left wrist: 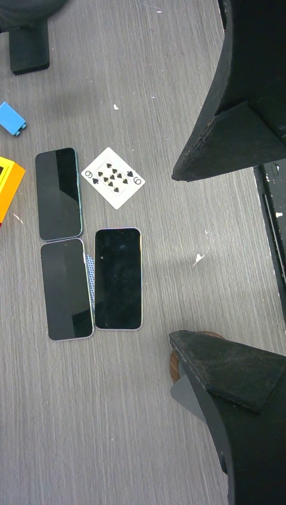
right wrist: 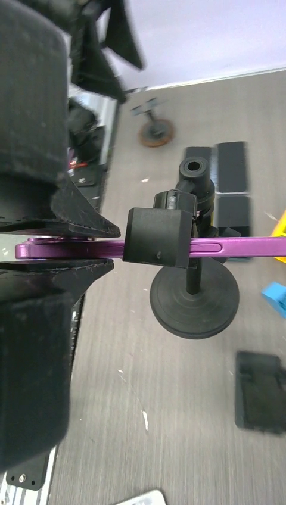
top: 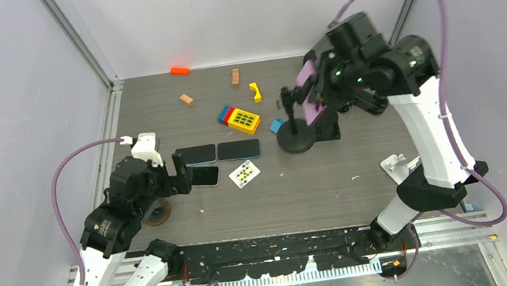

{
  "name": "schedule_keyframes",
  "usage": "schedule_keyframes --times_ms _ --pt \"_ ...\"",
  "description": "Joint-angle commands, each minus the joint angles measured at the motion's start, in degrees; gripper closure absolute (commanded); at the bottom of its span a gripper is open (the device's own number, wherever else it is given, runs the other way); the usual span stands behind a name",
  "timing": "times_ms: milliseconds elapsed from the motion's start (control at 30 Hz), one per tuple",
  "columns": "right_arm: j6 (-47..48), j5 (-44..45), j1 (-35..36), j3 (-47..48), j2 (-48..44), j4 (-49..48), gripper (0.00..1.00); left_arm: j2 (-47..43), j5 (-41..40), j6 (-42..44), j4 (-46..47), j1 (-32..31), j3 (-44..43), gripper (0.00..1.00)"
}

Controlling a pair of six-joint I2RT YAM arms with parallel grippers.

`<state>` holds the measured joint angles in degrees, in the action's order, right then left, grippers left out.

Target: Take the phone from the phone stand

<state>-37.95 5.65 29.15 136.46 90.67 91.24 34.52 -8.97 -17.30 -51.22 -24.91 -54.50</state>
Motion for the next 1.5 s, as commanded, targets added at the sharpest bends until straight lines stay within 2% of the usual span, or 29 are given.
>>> schedule_keyframes --times_ms 0,233,367,633,733,833,967,1100,1233,1467 --pt "-0.6 2.57 9.72 -3.32 -2.36 -6.52 1.0 0.69 -0.56 0.87 1.93 -0.23 -0.11 0.0" --pt "0.39 3.96 20.27 -16.86 -3.99 -13.5 1.0 0.15 -0.36 0.86 2.07 -0.23 -0.38 0.0" --pt "-0.77 3.94 23.9 -24.14 -5.73 -19.7 1.0 -0.61 4.4 0.86 3.5 -0.23 -0.81 0.0" --pt "-3.5 -3.36 26.14 -41.35 -12.98 -40.64 1.0 -3.41 17.06 -0.07 10.46 -0.23 0.7 0.0" --pt "-4.3 -1.93 26.31 -49.89 -17.23 -48.71 1.0 -2.38 19.14 -0.28 11.15 -0.23 0.76 0.0" --pt "-5.64 1.63 26.3 -56.25 -20.81 -52.31 1.0 -1.41 20.49 -0.21 11.19 -0.23 0.78 0.0" --pt "-5.81 3.37 26.23 -64.86 -24.08 -54.79 1.0 -1.07 22.65 -0.1 12.31 -0.22 1.57 0.01" --pt "-5.54 6.76 26.22 -69.27 -27.14 -53.19 1.0 -1.0 24.84 -0.32 13.35 -0.23 2.14 0.01" --pt "-4.93 8.52 26.23 -69.39 -27.75 -47.66 1.0 -0.87 26.94 -0.37 15.08 -0.19 3.3 0.01" --pt "-3.47 11.68 26.23 -65.58 -23.59 -36.7 1.0 0.47 34.3 -1.15 21.45 -0.23 5.08 0.01"
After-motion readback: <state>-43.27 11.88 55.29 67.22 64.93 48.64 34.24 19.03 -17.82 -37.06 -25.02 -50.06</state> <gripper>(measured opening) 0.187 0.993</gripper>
